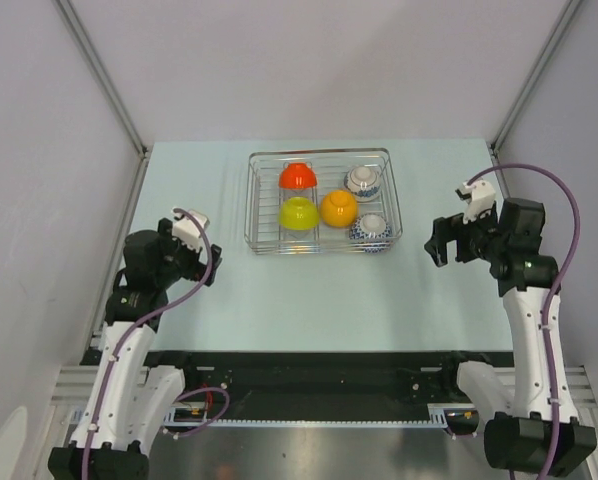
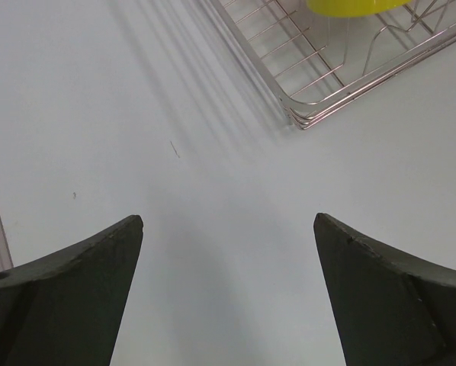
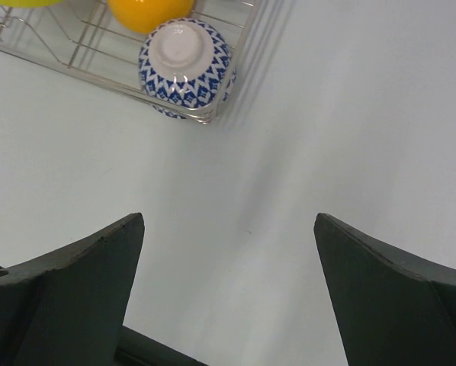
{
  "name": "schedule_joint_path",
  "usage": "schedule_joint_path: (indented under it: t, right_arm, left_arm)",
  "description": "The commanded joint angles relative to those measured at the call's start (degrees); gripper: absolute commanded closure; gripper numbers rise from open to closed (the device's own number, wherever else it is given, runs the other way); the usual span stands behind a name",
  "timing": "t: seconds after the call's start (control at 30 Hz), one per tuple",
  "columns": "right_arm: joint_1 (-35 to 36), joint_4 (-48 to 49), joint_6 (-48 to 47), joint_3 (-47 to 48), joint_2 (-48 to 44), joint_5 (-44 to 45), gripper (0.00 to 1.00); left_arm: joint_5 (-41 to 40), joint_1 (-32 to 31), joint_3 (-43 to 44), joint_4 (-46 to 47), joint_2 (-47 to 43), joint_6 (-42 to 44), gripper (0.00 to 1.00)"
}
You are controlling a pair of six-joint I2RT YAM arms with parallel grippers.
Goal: Load the bowls into the dish rack
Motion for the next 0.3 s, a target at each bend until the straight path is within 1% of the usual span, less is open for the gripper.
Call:
schedule_joint_path:
  t: [0.0, 0.27]
  right_arm:
    - [-0.73, 2.31, 1.49, -1.04, -4.44, -5.35, 0.0]
    - [-1.17, 3.72, 2.9, -0.43, -5.16, -5.79, 0.0]
  left_arm:
    - [0.06, 1.01, -0.18, 0.68, -1.09, -1.92, 0.0]
    - [1.2, 1.01, -0.61, 0.51, -1.97, -1.23, 0.01]
